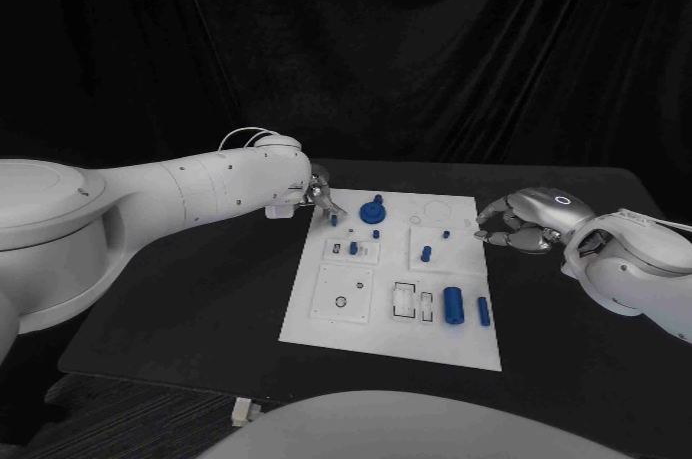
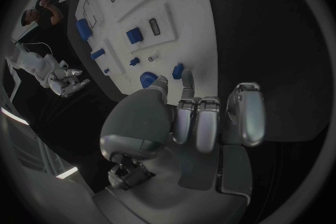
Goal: Assemble the parts on the task board
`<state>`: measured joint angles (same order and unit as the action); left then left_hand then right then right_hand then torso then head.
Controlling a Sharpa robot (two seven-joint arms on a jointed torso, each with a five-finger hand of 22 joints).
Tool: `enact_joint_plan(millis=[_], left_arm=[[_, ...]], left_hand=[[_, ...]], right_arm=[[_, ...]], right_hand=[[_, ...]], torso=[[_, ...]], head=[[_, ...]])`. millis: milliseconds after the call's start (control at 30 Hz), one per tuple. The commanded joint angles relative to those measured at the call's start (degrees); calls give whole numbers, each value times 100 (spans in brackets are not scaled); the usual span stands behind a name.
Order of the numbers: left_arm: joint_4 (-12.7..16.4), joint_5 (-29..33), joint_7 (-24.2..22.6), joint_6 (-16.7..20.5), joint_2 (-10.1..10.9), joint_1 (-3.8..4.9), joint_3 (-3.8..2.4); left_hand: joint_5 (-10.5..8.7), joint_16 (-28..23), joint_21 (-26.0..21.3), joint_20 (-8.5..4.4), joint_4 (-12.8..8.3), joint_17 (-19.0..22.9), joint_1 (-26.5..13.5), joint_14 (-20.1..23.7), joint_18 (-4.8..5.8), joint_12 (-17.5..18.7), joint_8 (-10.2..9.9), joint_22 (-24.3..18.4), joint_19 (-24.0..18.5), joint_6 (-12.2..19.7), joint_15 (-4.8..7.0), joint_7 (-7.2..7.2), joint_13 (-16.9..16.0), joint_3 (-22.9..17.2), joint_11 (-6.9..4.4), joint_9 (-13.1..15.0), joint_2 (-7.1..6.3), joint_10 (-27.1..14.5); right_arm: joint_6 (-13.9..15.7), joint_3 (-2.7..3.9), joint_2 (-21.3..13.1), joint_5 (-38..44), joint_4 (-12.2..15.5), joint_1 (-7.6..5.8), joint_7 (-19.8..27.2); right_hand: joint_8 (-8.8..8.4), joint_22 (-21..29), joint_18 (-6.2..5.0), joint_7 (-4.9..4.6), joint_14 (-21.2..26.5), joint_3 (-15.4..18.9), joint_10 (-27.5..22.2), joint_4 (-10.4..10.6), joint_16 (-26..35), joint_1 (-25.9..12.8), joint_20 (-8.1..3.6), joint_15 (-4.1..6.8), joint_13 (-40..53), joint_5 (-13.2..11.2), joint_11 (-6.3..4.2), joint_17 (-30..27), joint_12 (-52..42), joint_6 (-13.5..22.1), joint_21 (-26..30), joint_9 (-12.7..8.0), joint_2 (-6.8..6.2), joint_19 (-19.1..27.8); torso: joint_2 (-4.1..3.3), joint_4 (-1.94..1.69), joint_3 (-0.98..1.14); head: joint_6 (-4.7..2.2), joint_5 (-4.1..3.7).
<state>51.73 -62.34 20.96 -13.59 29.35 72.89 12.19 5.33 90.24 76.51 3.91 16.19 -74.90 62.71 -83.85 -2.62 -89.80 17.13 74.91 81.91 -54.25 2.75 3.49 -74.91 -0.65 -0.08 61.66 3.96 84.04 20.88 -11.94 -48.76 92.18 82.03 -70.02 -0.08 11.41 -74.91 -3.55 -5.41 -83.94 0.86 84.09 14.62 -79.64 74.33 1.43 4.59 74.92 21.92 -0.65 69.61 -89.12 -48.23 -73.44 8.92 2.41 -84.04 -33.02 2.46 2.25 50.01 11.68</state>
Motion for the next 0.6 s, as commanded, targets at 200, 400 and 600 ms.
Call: enact_joint_plan(millis=[200,400,600], left_arm=[[-12,-2,-26,-72,-28,-27,-5],[-26,-2,-27,-81,-42,-50,-5],[-40,-2,-34,-75,-54,-77,-5]], left_hand=[[118,-24,-54,15,-53,-1510,51,-615,-73,-19,-87,1063,-55,13,-51,46,-1508,8,45,-37,84,595],[234,-24,-51,28,-87,-1510,89,-615,-73,-20,-153,1065,-58,21,-63,59,-1509,-4,57,-74,98,596],[487,-24,-59,40,-183,-1510,194,-615,-77,-17,-234,1062,-68,-8,-71,58,-1506,-52,62,-117,110,592]], right_arm=[[24,4,-5,9,19,14,-39],[23,4,-9,9,19,15,-38],[42,4,-13,9,17,23,-29]], right_hand=[[-4,-1010,-17,0,-263,-20,457,9,23,16,46,-23,1259,30,16,-9,32,-54,30,-7,15,-109],[-6,-1008,-18,-1,-262,-22,454,8,26,19,46,-23,1254,32,16,-15,35,-52,37,-8,15,-108],[-6,-1007,-18,-1,-261,-23,454,7,28,20,46,-23,1252,33,16,-19,36,-53,38,-9,15,-107]], torso=[[0,-2,0],[2,-2,0],[0,-1,0]], head=[[-1,0],[-1,-6],[-1,-28]])
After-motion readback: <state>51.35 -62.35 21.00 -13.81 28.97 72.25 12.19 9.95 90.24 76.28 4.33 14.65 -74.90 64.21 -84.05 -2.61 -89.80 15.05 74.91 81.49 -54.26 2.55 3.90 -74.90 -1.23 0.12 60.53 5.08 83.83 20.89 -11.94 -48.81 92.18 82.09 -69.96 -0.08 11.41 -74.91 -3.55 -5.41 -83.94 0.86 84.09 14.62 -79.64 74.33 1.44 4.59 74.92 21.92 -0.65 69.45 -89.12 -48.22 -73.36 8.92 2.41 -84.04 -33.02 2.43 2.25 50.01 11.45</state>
